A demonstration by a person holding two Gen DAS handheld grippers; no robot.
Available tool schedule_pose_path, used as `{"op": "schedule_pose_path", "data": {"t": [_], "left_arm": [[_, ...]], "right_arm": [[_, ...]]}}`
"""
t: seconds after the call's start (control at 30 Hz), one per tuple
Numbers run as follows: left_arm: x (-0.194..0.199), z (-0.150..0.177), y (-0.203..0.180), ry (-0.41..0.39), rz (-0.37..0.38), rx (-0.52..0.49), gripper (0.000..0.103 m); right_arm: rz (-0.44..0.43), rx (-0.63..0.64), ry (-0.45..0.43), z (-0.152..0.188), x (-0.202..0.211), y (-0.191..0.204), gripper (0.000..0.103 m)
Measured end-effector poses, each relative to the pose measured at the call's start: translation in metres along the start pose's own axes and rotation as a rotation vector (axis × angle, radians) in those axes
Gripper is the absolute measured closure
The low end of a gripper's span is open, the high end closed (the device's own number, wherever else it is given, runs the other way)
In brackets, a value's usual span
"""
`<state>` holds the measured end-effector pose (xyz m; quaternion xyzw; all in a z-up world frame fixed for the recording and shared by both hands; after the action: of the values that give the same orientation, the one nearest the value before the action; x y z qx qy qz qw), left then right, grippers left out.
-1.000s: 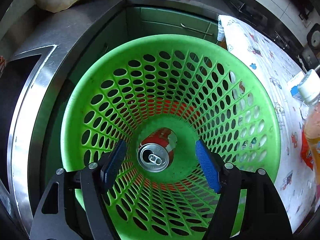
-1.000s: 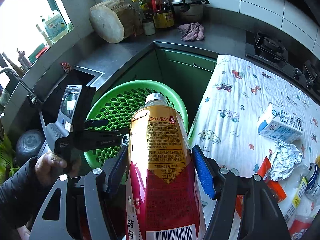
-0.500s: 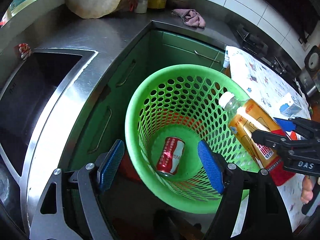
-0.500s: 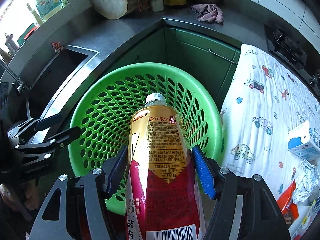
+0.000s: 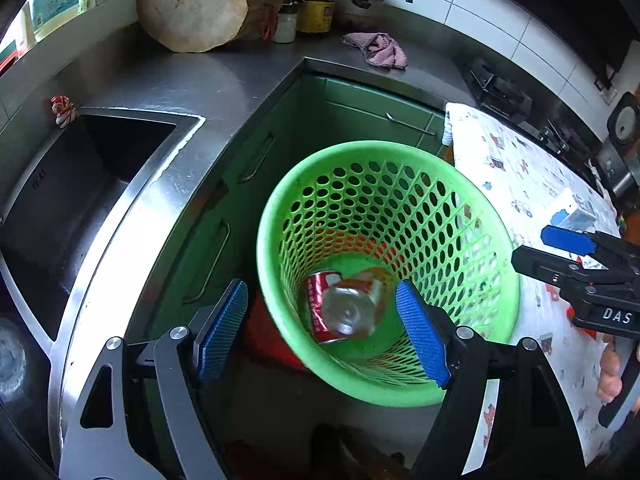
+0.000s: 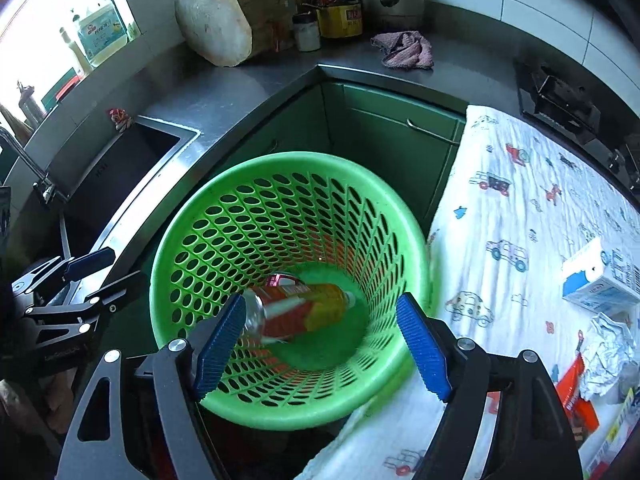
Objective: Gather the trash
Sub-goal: 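Lower the drink bottle into the green basket and open the right tool, then grasp the clear bottle with yellow label using the right tool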
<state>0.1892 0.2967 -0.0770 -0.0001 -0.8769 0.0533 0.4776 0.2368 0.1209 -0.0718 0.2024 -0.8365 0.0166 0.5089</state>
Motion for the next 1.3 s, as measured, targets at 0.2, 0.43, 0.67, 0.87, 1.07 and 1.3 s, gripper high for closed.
{"op": "schedule_pose_path", "data": {"t": [0.2, 0.43, 0.67, 0.87, 1.07, 1.3], "left_arm": [[0.009, 0.002, -0.044, -0.028, 0.026, -0.051, 0.027], [0.016, 0.009, -0.106, -0.037, 0.104, -0.088, 0.027], [0.025, 0.017, -0.163, -0.036, 0.171, -0.160, 0.027], [0.028, 0.027, -0.203, -0.021, 0.212, -0.222, 0.027], [0.033, 0.039, -0.226, -0.007, 0.246, -0.264, 0.027], [0.037, 0.048, -0.246, 0.017, 0.298, -0.311, 0.027]], "right_arm": [[0.070, -0.054, -0.074, 0.026, 0.061, -0.055, 0.027], [0.230, -0.149, -0.094, 0.062, 0.116, -0.150, 0.027], [0.314, -0.318, -0.054, 0.100, 0.139, -0.236, 0.027], [0.290, -0.424, -0.012, 0.117, 0.132, -0.271, 0.029], [0.281, -0.483, 0.043, 0.110, 0.104, -0.287, 0.035], [0.288, -0.548, 0.095, 0.107, 0.081, -0.304, 0.048]]}}
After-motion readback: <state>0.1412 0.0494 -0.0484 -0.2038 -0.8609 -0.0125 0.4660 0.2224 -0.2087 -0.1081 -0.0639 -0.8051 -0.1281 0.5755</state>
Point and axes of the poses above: each gripper's, at about its wrist camera, not at the fingertips, and x roughly against the way its jaws point, y to its left, z to its underside, the point moved 3 cm from there along -x, roughly the way its jaws point, and after that the axes turned 4 degrees about -x, right-handed, at the moved point
